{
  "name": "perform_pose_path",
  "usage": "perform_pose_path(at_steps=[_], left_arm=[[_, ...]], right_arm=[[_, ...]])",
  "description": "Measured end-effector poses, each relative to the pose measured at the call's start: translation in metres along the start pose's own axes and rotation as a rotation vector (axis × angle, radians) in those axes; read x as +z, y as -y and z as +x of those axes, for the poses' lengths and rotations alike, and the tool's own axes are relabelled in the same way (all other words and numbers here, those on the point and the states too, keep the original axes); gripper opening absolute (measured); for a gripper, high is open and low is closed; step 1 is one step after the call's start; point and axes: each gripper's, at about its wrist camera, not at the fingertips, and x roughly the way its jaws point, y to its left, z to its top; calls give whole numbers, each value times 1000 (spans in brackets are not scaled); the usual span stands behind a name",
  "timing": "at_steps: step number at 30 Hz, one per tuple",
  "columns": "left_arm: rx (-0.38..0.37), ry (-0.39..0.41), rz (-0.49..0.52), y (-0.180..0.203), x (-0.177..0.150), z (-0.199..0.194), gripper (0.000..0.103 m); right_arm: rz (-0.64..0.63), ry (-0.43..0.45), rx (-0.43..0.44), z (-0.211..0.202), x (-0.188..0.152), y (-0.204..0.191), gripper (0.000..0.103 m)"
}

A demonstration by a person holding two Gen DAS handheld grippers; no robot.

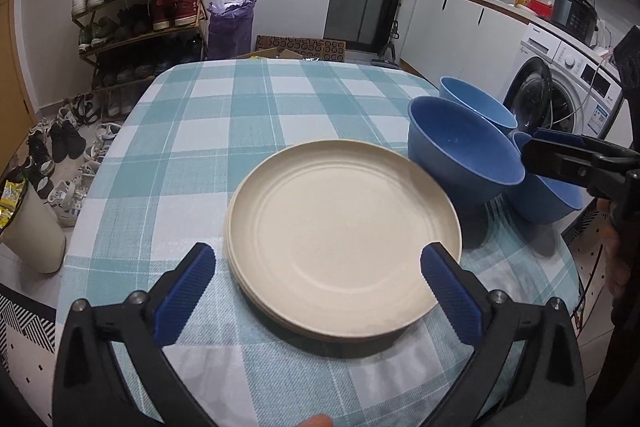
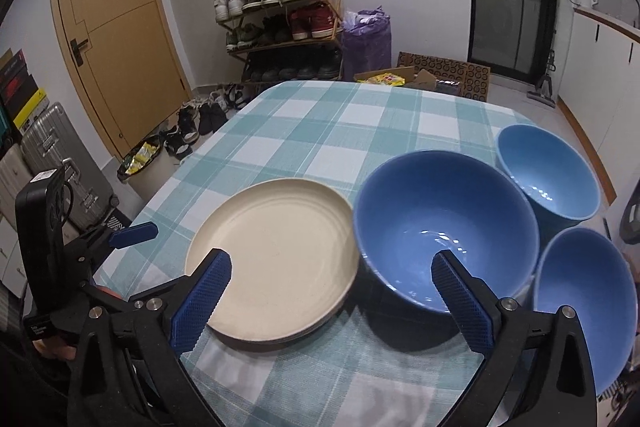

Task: Organize plates and bowls
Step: 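Open both grippers to release the stacked cream plates, then move both grippers forward over the blue bowls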

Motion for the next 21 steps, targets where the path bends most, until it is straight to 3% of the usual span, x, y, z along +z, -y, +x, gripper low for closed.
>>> perform_pose_path(at_steps=[21], left_arm=[[-29, 69, 58, 67, 81, 8, 103]], right_arm=[[63, 100, -80, -71, 22, 75, 102]])
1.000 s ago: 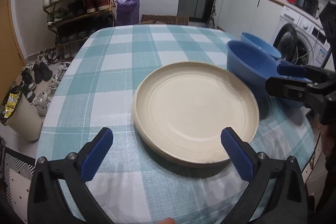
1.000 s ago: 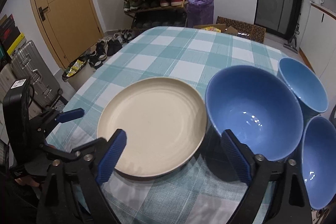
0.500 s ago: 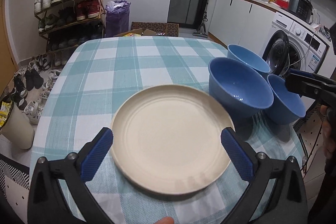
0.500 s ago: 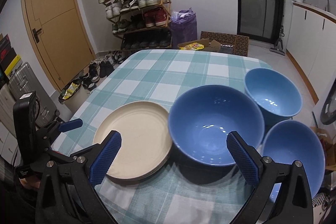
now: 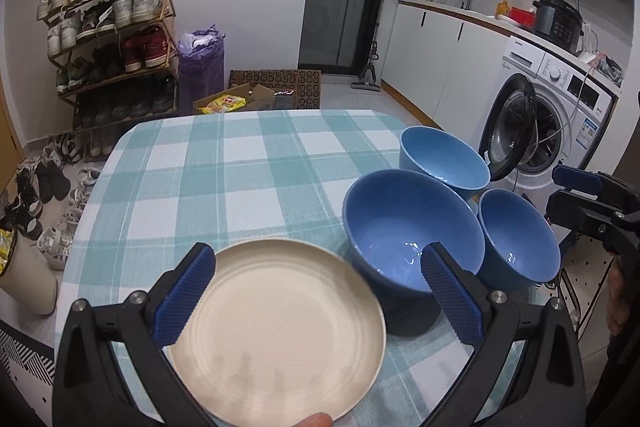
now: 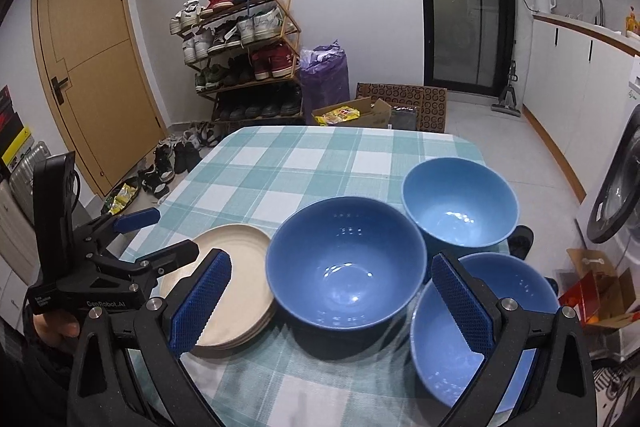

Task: Organize plates and bowls
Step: 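Move both grippers forward over the blue bowls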

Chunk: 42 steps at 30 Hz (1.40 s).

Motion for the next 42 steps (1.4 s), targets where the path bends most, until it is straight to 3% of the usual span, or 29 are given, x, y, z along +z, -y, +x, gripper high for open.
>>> perform_pose_path(at_steps=[15, 42], left_arm=[[-3, -7, 54, 36, 39, 32, 103], [-24, -85, 98, 65, 78, 103, 103]], right_arm=[[52, 3, -69, -6, 7, 52, 102], [186, -58, -149, 37, 22, 134, 102]])
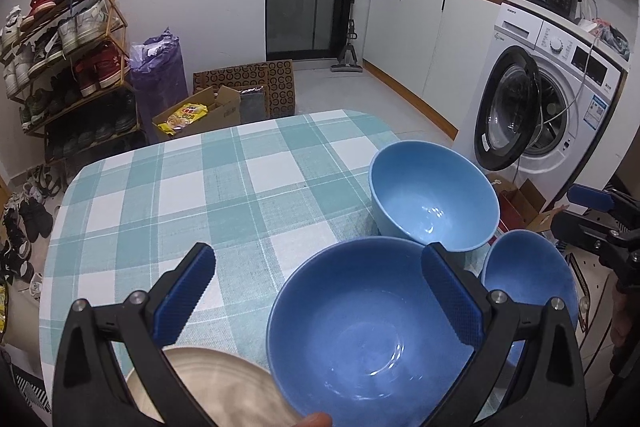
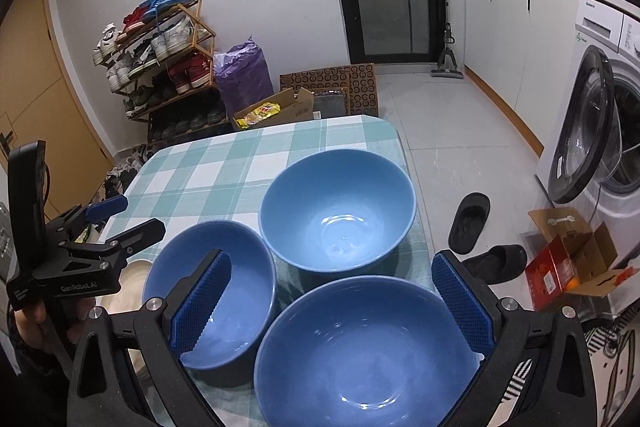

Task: Organize plates and bowls
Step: 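Move both grippers forward over the blue bowls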

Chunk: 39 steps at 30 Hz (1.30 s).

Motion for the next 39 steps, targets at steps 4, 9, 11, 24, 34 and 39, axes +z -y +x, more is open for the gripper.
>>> perform_pose_path(at_steps=[4, 9, 11, 24, 34, 39], left_arm=[[-12, -21, 3, 4, 6, 11, 103], [-29, -23, 23, 11, 13, 23, 103], [-36, -16, 34, 14, 16, 27, 103], [-54, 6, 75, 24, 34, 53, 103], [-38, -90, 108, 33, 41, 84, 103], [-46, -120, 97, 35, 40, 96, 103]], right_arm=[[3, -8, 5, 7, 6, 2, 102], [21, -23, -4, 19, 12, 13, 102], [35, -28, -3, 23, 14, 18, 102], [86, -69, -1, 52, 26, 37, 102], [127, -110, 2, 77, 33, 55, 102], [151, -143, 27, 88, 36, 62, 102]])
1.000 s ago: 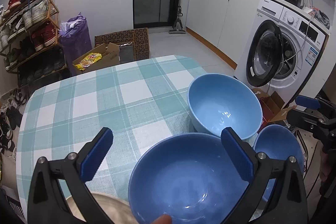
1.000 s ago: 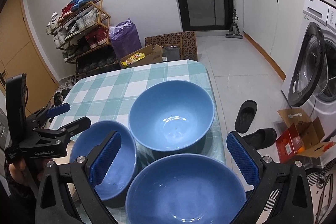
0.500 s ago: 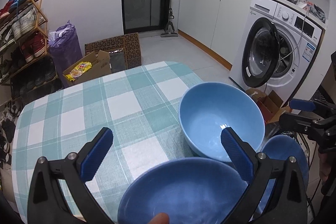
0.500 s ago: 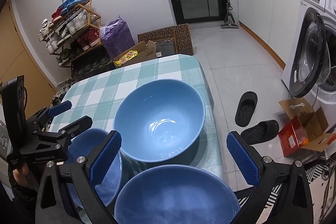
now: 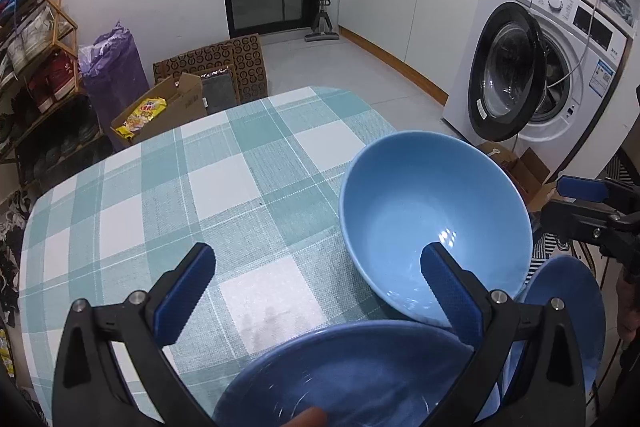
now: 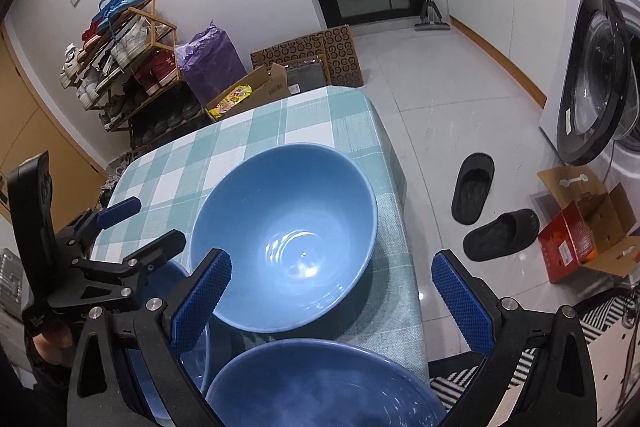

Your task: Organize plates and bowls

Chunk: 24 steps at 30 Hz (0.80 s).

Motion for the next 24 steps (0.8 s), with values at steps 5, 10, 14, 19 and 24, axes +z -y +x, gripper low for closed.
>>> perform_pose_path(at_steps=[5, 10, 14, 19, 24], left_arm=[[-14, -10, -11, -1, 3, 9, 103], [-24, -27, -13, 1, 3, 18, 103], [-41, -41, -19, 3, 4, 24, 102], [-52, -55, -11, 6, 4, 29, 92], [-74, -66, -11, 7, 2, 32, 77]], right_arm=[[-23, -11, -15, 9, 2, -1, 102], [-8, -21, -7, 17, 2, 4, 102], [-8, -32, -12, 22, 1, 6, 101], [-15, -55, -21, 30, 0, 9, 90], [-16, -72, -34, 36, -2, 10, 79]])
